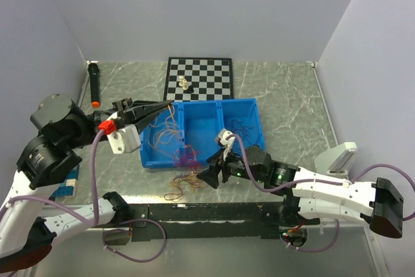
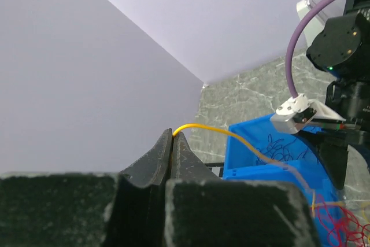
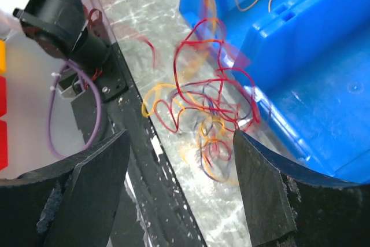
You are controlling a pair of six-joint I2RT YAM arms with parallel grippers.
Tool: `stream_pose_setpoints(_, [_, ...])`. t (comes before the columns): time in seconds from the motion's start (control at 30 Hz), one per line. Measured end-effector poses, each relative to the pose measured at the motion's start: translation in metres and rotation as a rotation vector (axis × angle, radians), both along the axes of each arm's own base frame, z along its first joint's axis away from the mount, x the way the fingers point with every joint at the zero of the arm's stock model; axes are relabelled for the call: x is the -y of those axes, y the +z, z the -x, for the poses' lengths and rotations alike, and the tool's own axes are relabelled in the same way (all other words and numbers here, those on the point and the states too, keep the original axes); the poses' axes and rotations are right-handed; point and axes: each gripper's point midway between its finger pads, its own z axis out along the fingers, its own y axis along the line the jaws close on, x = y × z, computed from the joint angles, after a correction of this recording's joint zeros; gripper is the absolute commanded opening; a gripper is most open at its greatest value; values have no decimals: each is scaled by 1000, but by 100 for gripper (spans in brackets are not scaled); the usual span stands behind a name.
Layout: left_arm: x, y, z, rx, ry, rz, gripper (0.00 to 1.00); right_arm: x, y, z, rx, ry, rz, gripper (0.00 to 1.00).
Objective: Untangle the cables
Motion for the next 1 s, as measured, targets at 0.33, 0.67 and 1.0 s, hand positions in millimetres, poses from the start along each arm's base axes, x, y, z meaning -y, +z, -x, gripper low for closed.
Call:
stream_pose_setpoints(0.33, [0,-3,-3,1,12,3,1,-21,-31,-15,-13,-20,65,78])
stream_pose_setpoints(0.67, [1,3,-5,20,20,16,1,-50,-40,-21,-8,25,47,66])
stream_pose_setpoints(1.0, [-3,11,-9,53,49,30,1,-72,-41,-23,-38,59,42,0])
